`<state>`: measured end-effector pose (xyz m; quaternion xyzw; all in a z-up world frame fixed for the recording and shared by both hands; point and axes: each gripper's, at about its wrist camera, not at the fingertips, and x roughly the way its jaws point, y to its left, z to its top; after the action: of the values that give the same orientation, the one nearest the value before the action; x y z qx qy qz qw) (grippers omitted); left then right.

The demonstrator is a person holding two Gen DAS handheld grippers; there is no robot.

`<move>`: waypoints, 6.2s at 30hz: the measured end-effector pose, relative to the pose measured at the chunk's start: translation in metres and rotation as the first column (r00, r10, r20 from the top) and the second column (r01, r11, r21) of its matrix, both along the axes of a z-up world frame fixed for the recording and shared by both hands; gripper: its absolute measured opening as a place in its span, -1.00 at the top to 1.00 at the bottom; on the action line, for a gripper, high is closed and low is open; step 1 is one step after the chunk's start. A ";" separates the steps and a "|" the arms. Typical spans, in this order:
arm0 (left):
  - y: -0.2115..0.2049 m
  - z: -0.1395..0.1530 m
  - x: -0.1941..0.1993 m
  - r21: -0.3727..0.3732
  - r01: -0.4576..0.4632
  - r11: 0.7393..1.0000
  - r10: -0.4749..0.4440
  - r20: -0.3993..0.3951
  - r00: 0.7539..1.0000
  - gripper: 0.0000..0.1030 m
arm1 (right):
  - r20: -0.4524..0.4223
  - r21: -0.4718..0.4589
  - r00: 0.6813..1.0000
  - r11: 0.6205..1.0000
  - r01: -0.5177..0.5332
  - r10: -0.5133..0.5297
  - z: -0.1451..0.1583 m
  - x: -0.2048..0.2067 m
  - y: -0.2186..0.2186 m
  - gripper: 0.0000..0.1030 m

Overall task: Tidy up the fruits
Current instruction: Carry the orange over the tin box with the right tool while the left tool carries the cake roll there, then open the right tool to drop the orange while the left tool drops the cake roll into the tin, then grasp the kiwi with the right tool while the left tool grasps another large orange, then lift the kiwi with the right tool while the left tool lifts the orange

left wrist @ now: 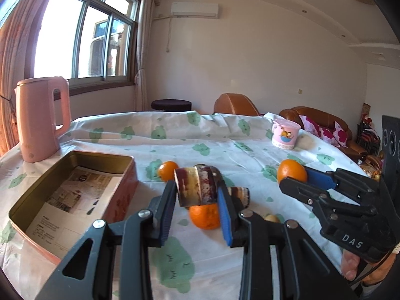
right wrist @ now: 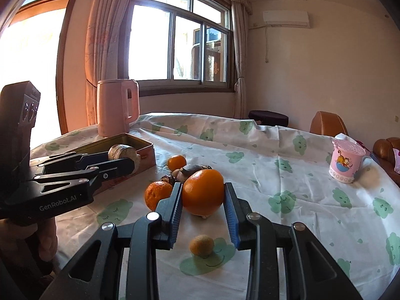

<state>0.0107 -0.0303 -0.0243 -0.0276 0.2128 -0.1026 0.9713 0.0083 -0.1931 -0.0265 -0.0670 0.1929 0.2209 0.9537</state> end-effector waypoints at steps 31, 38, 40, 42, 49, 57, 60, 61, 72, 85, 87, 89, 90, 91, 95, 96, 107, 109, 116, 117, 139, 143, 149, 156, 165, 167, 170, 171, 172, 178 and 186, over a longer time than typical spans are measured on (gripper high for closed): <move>0.112 0.013 0.020 0.062 -0.245 0.968 0.246 -0.016 0.969 0.34 | 0.043 -0.147 0.973 0.965 -0.219 0.228 0.073 0.034 0.139 0.34; 0.130 0.011 0.031 0.098 -0.280 0.955 0.283 -0.019 0.959 0.34 | 0.018 -0.162 0.969 0.957 -0.242 0.248 0.066 0.045 0.163 0.34; 0.133 0.010 0.033 0.110 -0.286 0.952 0.289 -0.021 0.957 0.34 | 0.003 -0.165 0.968 0.955 -0.247 0.251 0.060 0.048 0.169 0.34; 0.138 0.009 0.037 0.120 -0.294 0.948 0.299 -0.026 0.954 0.34 | -0.016 -0.165 0.968 0.954 -0.251 0.252 0.053 0.053 0.174 0.34; 0.149 0.002 0.048 0.142 -0.315 0.938 0.325 -0.053 0.944 0.34 | -0.072 -0.163 0.967 0.953 -0.254 0.246 0.033 0.070 0.185 0.34; 0.153 -0.003 0.055 0.167 -0.319 0.933 0.334 -0.074 0.940 0.34 | -0.129 -0.176 0.962 0.949 -0.261 0.241 0.014 0.085 0.199 0.34; 0.154 -0.006 0.057 0.169 -0.317 0.933 0.334 -0.085 0.939 0.34 | -0.145 -0.183 0.959 0.946 -0.266 0.242 0.007 0.087 0.204 0.34; 0.154 -0.007 0.058 0.170 -0.315 0.934 0.333 -0.088 0.939 0.34 | -0.150 -0.186 0.959 0.946 -0.267 0.241 0.005 0.088 0.205 0.34; 0.158 -0.015 0.067 0.174 -0.312 0.934 0.336 -0.126 0.933 0.34 | -0.183 -0.198 0.953 0.941 -0.275 0.240 -0.007 0.092 0.214 0.34; 0.158 -0.018 0.073 0.186 -0.314 0.931 0.343 -0.154 0.926 0.29 | -0.248 -0.216 0.939 0.931 -0.294 0.239 -0.022 0.098 0.225 0.33; 0.159 -0.017 0.071 0.185 -0.324 0.928 0.352 -0.144 0.925 -0.07 | -0.251 -0.227 0.939 0.928 -0.294 0.236 -0.024 0.096 0.227 0.26; 0.159 -0.014 0.065 0.175 -0.341 0.924 0.362 -0.109 0.926 -0.35 | -0.224 -0.247 0.950 0.930 -0.273 0.219 -0.021 0.091 0.226 -0.01; 0.159 -0.012 0.061 0.165 -0.346 0.924 0.364 -0.095 0.927 -0.42 | -0.211 -0.249 0.954 0.932 -0.264 0.214 -0.018 0.089 0.223 -0.06; 0.158 -0.010 0.058 0.148 -0.346 0.926 0.361 -0.087 0.928 -0.43 | -0.199 -0.245 0.958 0.935 -0.255 0.209 -0.015 0.086 0.219 -0.09; 0.151 -0.003 0.043 0.098 -0.325 0.941 0.332 -0.063 0.941 -0.43 | -0.158 -0.228 0.971 0.950 -0.213 0.180 -0.001 0.072 0.191 -0.09; 0.147 -0.001 0.038 0.091 -0.320 0.943 0.325 -0.052 0.944 -0.43 | -0.147 -0.226 0.975 0.954 -0.199 0.169 0.001 0.068 0.182 -0.09; 0.065 0.005 0.020 0.071 -0.123 0.990 0.126 -0.042 0.991 -0.57 | -0.146 -0.188 0.988 0.982 0.023 -0.052 -0.004 0.028 0.045 -0.23; 0.048 0.000 0.024 0.079 -0.081 0.994 0.087 -0.071 0.994 -0.57 | -0.164 -0.190 0.983 0.981 0.050 -0.082 -0.008 0.027 0.031 -0.23; 0.011 -0.012 0.036 0.083 0.005 0.997 0.008 -0.152 0.988 -0.57 | -0.242 -0.125 0.968 0.992 0.035 -0.064 -0.021 0.026 0.006 -0.23; 0.009 -0.012 0.036 0.087 0.012 0.996 0.002 -0.157 0.988 -0.57 | -0.250 -0.124 0.967 0.992 0.026 -0.056 -0.023 0.025 0.006 -0.23; -0.026 -0.033 0.068 0.090 0.157 0.983 -0.118 -0.338 0.934 -0.46 | -0.332 -0.135 0.941 0.991 0.019 -0.063 -0.036 0.044 0.003 0.44; -0.034 -0.041 0.078 0.089 0.177 0.980 -0.131 -0.379 0.916 -0.20 | -0.335 -0.106 0.939 0.993 0.045 -0.078 -0.031 0.054 -0.001 0.44; -0.033 -0.043 0.082 0.052 0.191 0.980 -0.155 -0.396 0.905 0.08 | -0.330 -0.074 0.941 0.996 0.052 -0.074 -0.027 0.064 0.003 0.44; -0.031 -0.036 0.076 0.056 0.178 0.982 -0.148 -0.349 0.925 0.09 | -0.261 -0.043 0.961 0.996 0.084 -0.092 -0.015 0.060 0.004 0.44; -0.029 -0.027 0.068 0.088 0.143 0.986 -0.113 -0.285 0.952 0.09 | -0.206 -0.040 0.973 0.994 0.098 -0.104 -0.011 0.057 0.005 0.44; -0.028 -0.026 0.066 0.092 0.133 0.987 -0.104 -0.271 0.957 0.09 | -0.195 -0.047 0.975 0.994 0.098 -0.105 -0.010 0.055 0.006 0.44; -0.028 -0.024 0.063 0.097 0.122 0.988 -0.095 -0.252 0.963 0.09 | -0.175 -0.054 0.979 0.994 0.096 -0.104 -0.008 0.052 0.008 0.44; -0.027 -0.023 0.062 0.099 0.118 0.988 -0.091 -0.245 0.965 0.09 | -0.169 -0.055 0.980 0.994 0.096 -0.104 -0.008 0.051 0.009 0.44; -0.027 -0.022 0.061 0.100 0.115 0.988 -0.089 -0.239 0.967 0.09 | -0.164 -0.054 0.981 0.994 0.094 -0.102 -0.008 0.050 0.009 0.44; -0.026 -0.020 0.058 0.101 0.101 0.990 -0.077 -0.216 0.973 0.09 | -0.144 -0.044 0.985 0.995 0.089 -0.095 -0.005 0.047 0.009 0.44; -0.023 -0.017 0.053 0.094 0.082 0.992 -0.063 -0.187 0.980 0.09 | -0.119 -0.033 0.989 0.996 0.087 -0.090 -0.003 0.042 0.007 0.44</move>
<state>0.0641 -0.0530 -0.0409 0.0201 0.3073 -0.1242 0.9433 0.0507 -0.1865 -0.0294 -0.0582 0.2558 0.1793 0.9482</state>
